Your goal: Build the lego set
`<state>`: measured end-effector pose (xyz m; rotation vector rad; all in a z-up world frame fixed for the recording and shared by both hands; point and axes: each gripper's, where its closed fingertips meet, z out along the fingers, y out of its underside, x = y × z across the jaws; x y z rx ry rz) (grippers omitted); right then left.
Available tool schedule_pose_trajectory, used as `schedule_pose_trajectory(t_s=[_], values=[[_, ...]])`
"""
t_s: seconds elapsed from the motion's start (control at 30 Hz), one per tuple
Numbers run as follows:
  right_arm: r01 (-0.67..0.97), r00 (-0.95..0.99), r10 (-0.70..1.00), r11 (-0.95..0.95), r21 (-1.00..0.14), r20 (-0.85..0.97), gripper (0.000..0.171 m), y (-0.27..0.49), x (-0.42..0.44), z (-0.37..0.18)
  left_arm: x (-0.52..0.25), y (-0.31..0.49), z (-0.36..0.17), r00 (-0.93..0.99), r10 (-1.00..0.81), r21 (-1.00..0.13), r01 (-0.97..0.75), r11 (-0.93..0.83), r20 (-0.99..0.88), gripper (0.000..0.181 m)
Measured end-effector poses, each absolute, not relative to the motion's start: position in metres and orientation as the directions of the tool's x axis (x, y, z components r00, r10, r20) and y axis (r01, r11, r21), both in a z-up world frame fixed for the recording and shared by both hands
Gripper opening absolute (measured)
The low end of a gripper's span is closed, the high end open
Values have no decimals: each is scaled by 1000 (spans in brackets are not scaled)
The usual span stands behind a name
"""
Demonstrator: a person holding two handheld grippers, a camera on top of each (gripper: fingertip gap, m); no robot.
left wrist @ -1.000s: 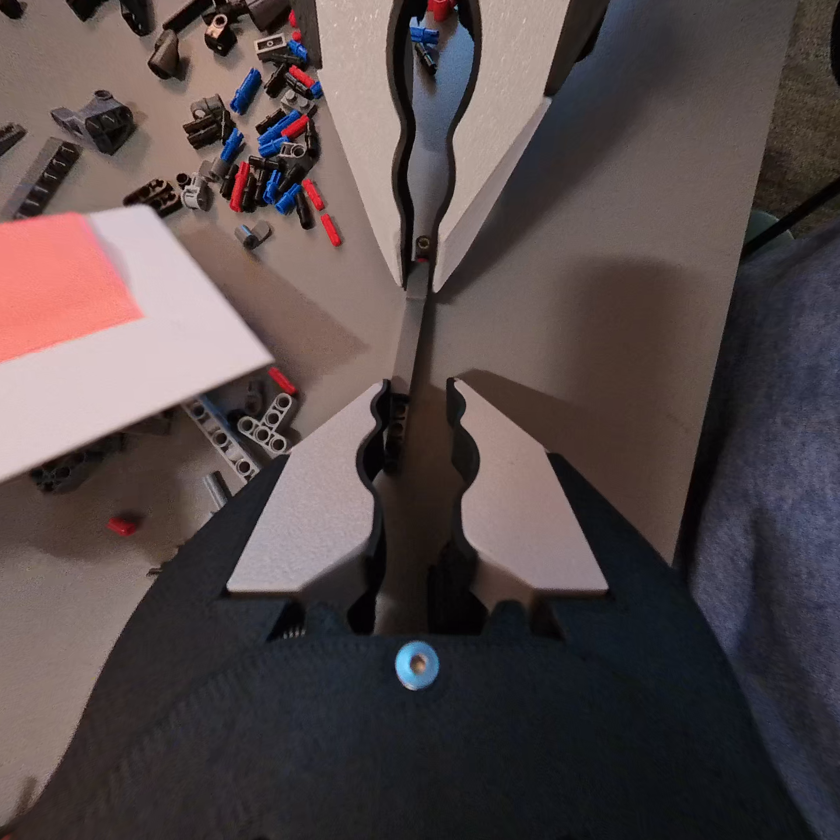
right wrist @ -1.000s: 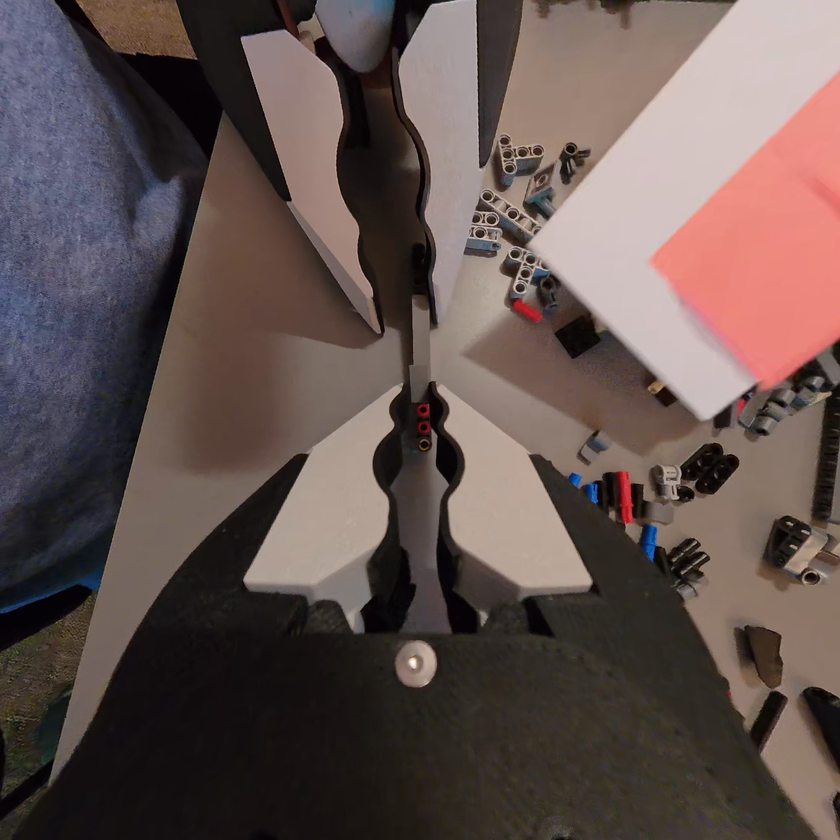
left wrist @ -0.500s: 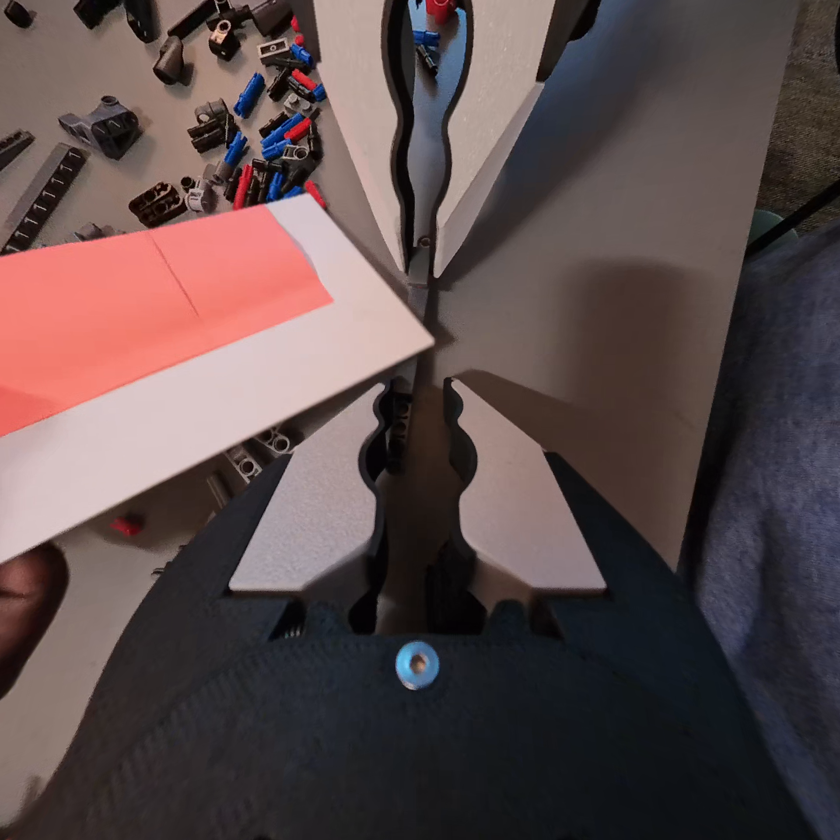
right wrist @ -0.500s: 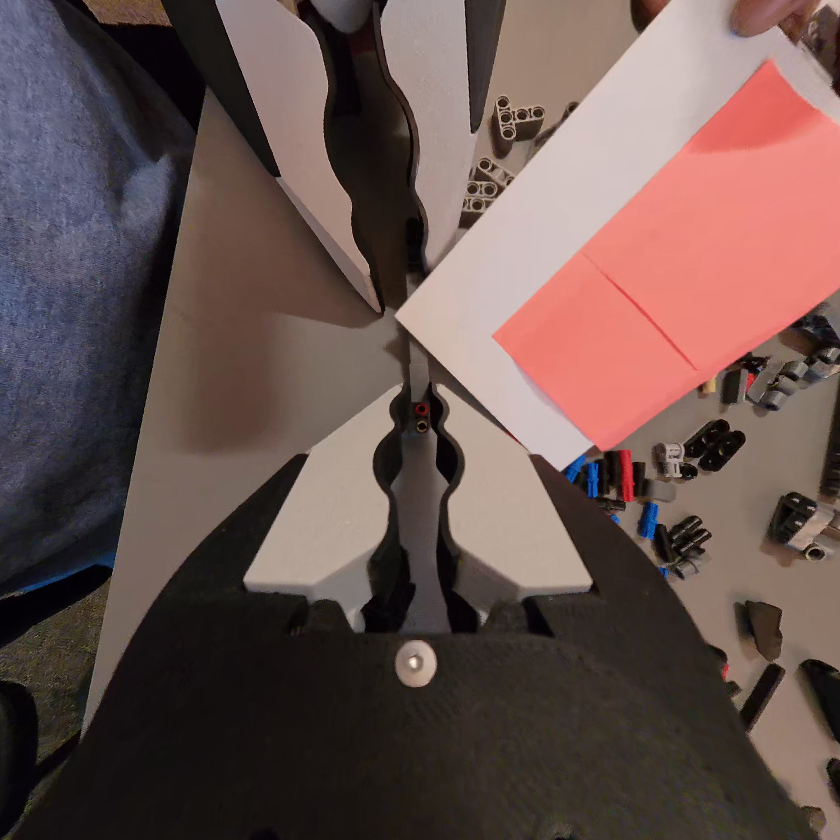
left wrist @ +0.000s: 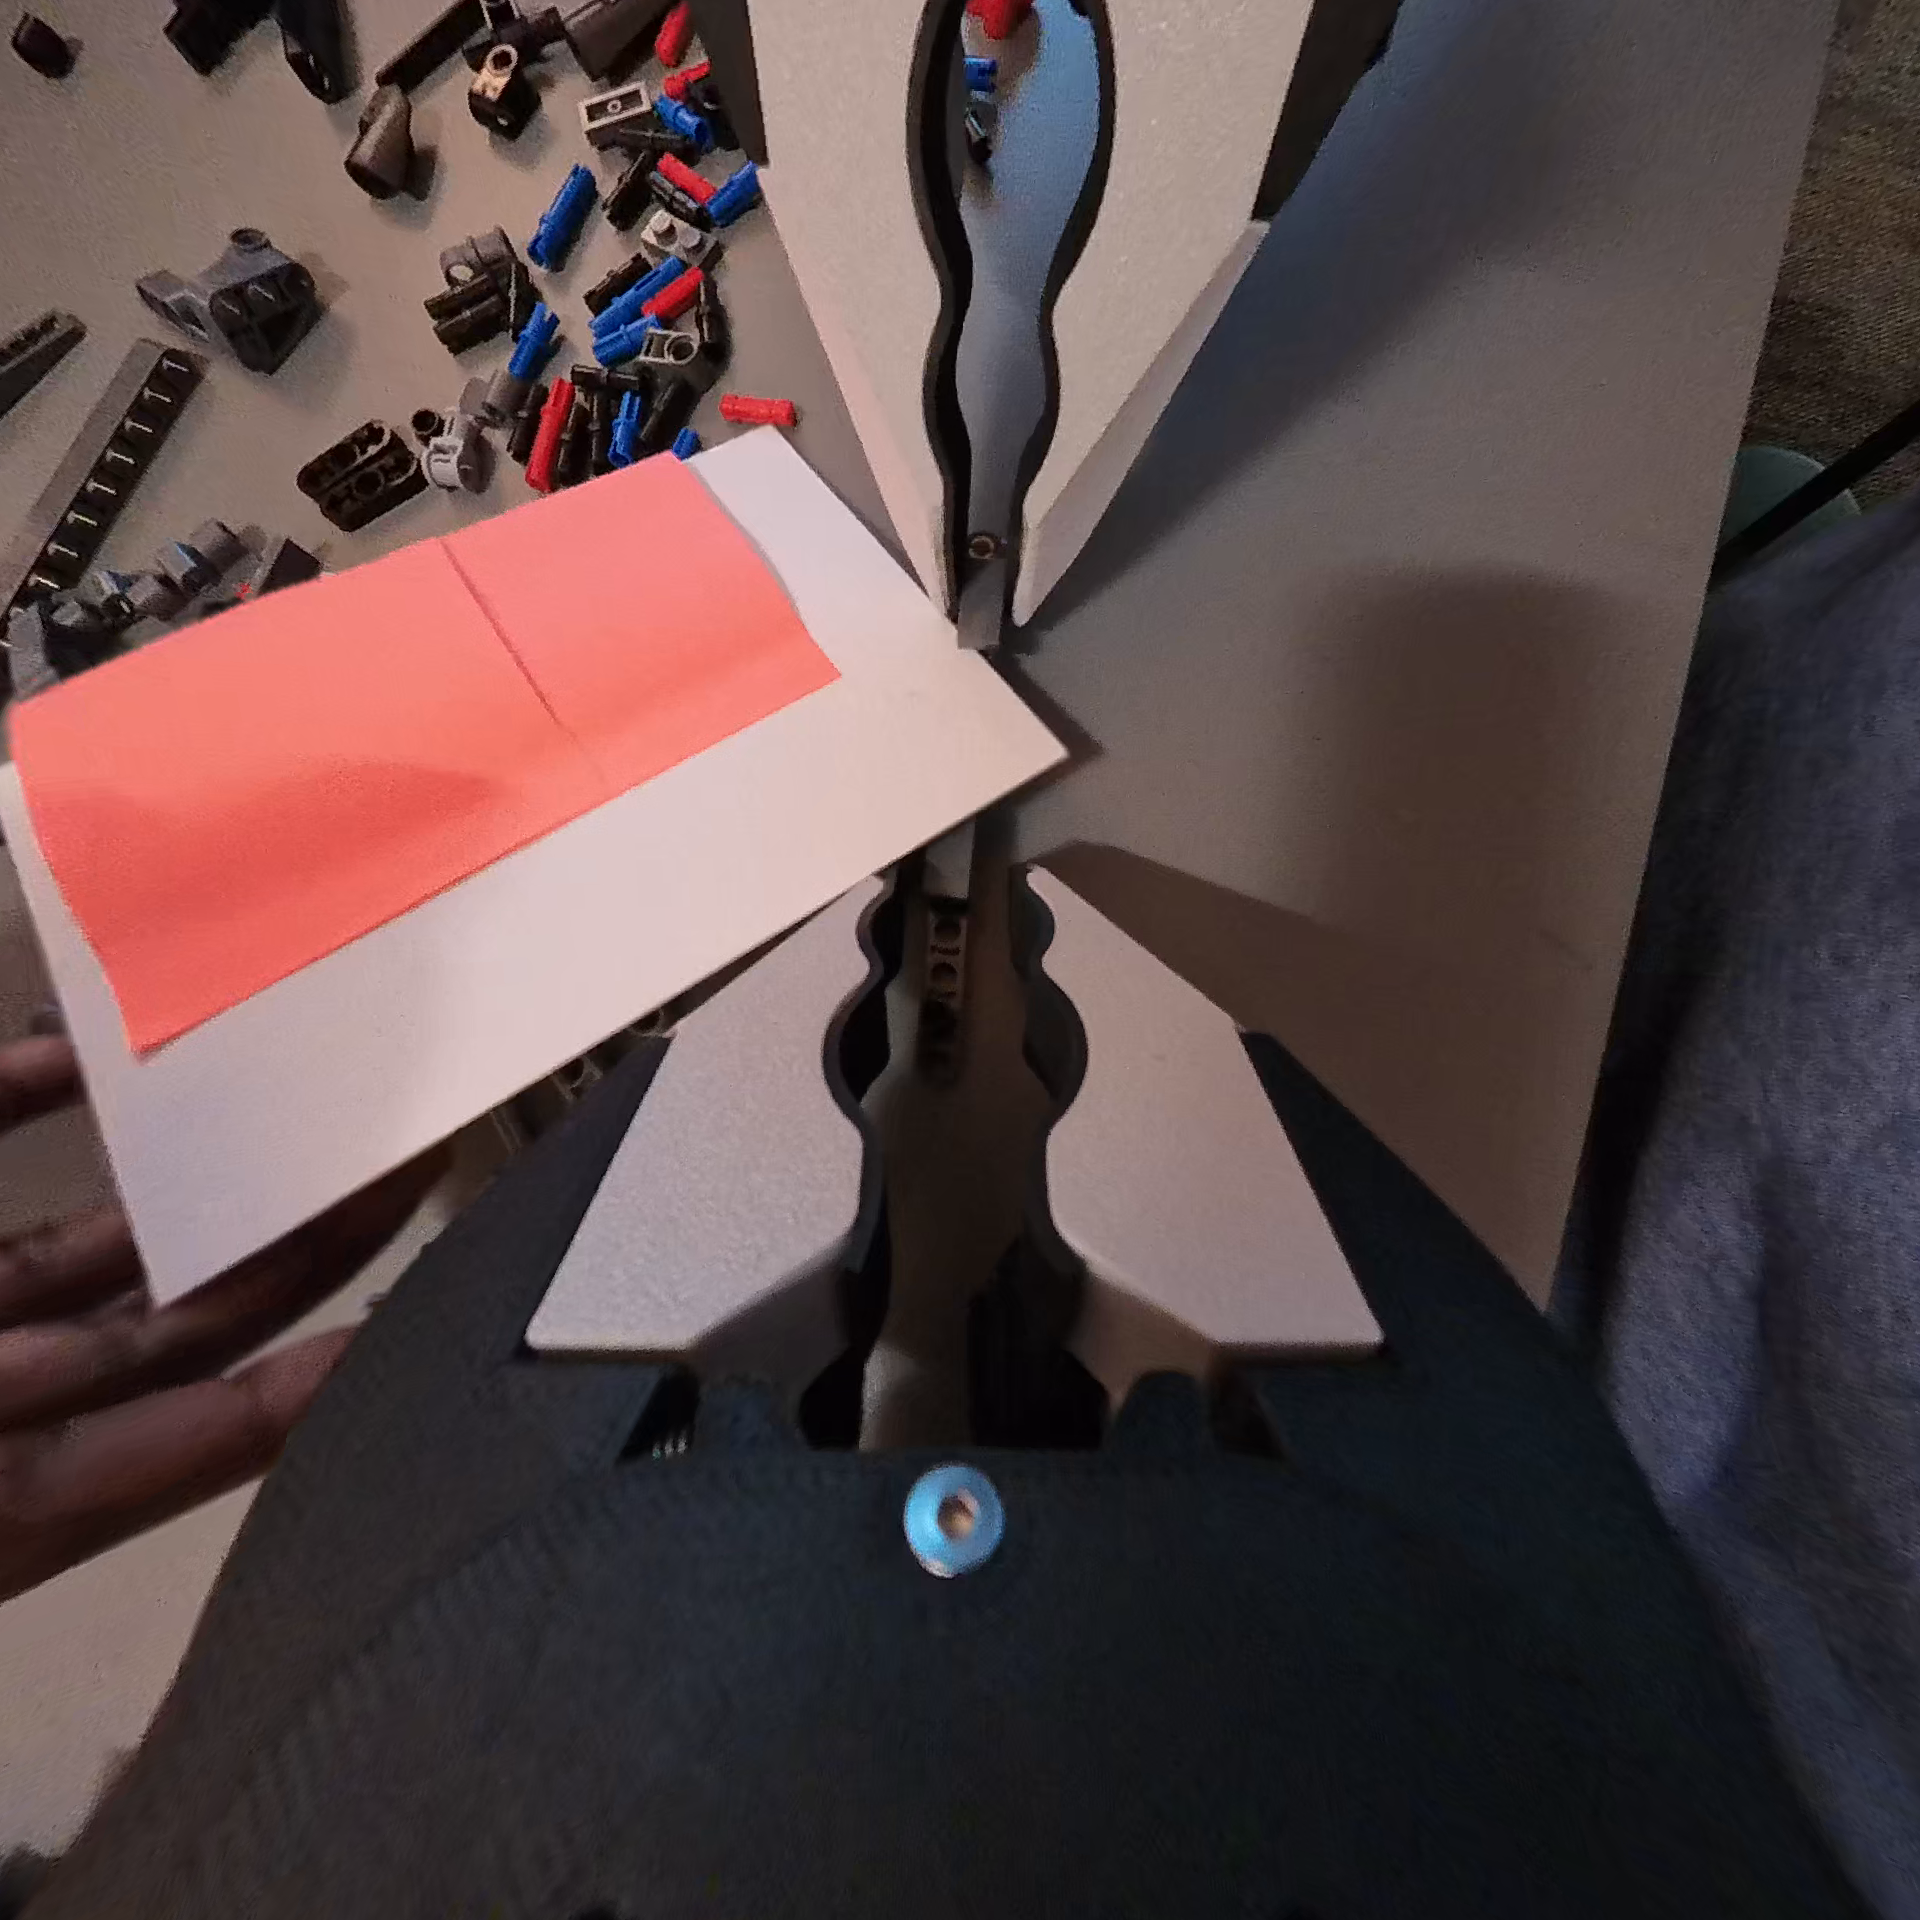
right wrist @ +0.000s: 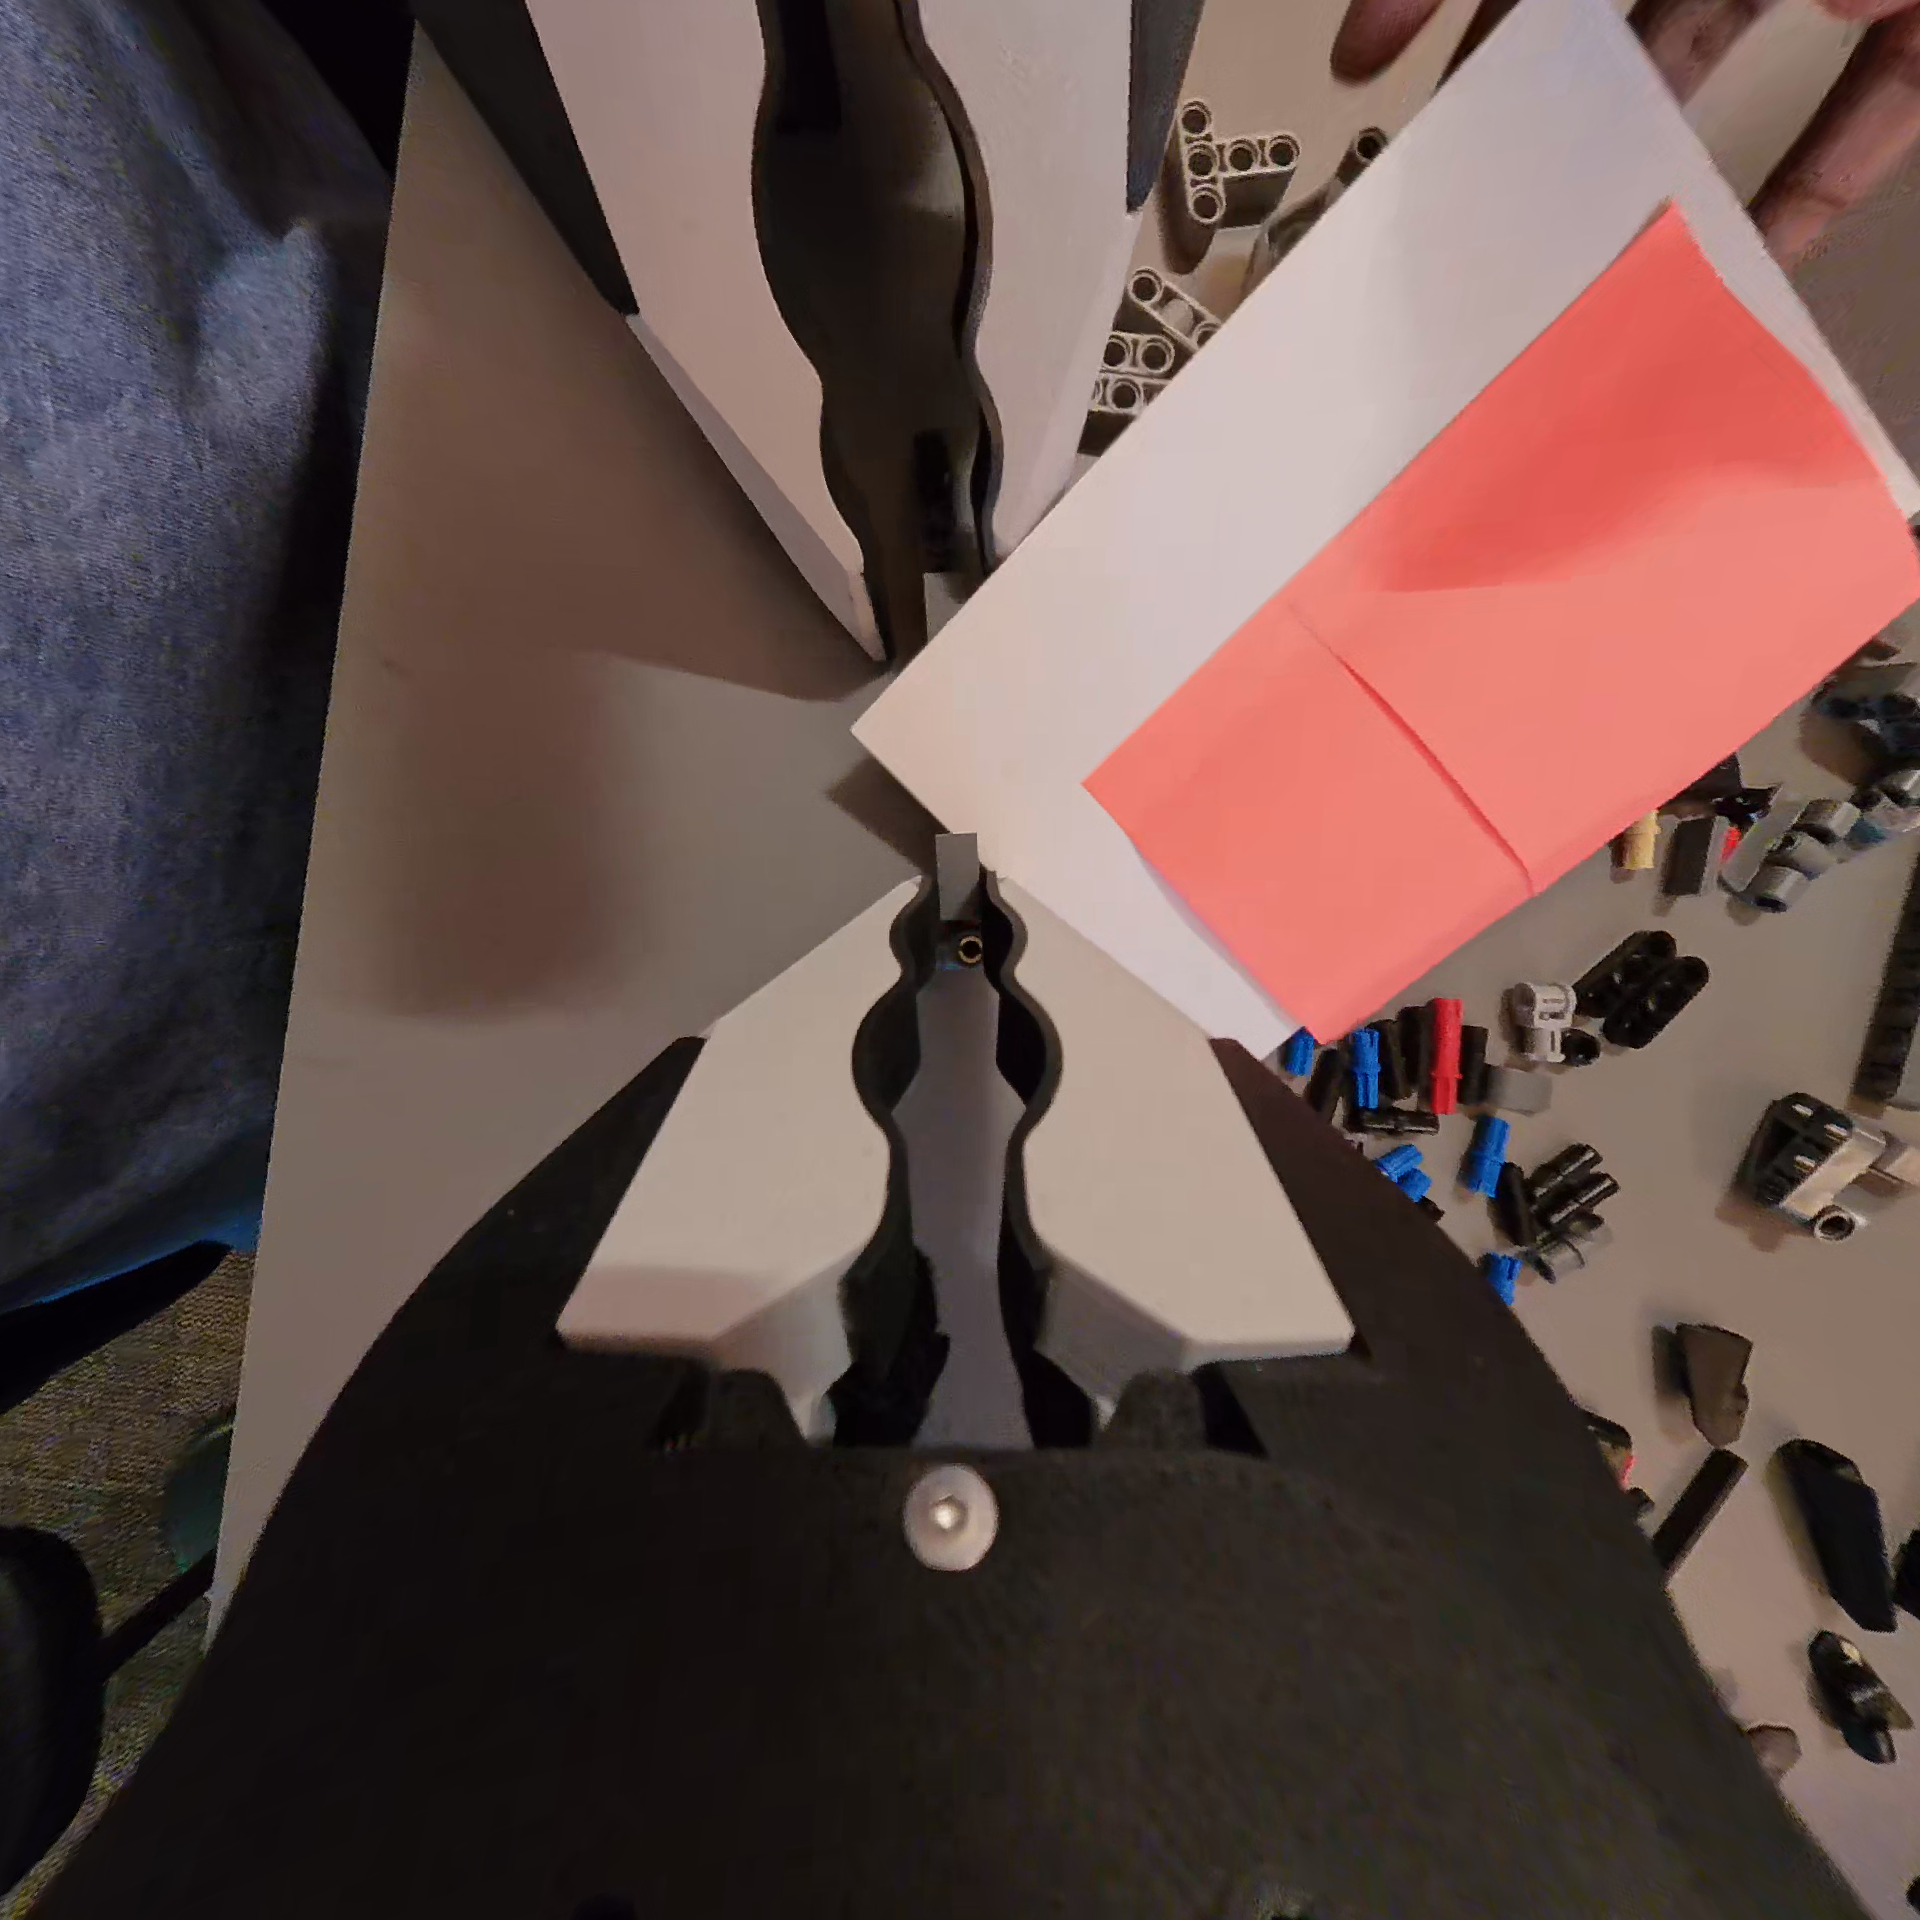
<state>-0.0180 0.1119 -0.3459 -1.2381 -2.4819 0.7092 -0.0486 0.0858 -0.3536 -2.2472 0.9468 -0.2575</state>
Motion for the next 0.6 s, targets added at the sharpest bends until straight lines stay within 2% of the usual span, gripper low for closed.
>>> schedule_pose_trajectory(t_s=[0.03,0.3,0.43,0.5,0.6], values=[[667,-594,804,511,-542,26,5,112,-18,-346,-49,86,-354,718,-692,-654,-562,-507,-80,20],[662,-590,807,489,-568,8,5,111,-18,-346,-52,78,-350,713,-694,-648,-576,-497,-101,21],[658,-593,805,490,-572,8,5,112,-18,-346,-64,81,-328,717,-683,-678,-573,-460,-142,22],[655,-594,804,487,-577,4,5,112,-18,-347,-76,86,-314,702,-676,-676,-611,-412,-224,25],[650,-596,803,484,-586,2,5,112,-18,-347,-94,95,-309,635,-677,-605,-719,-341,-372,29]])
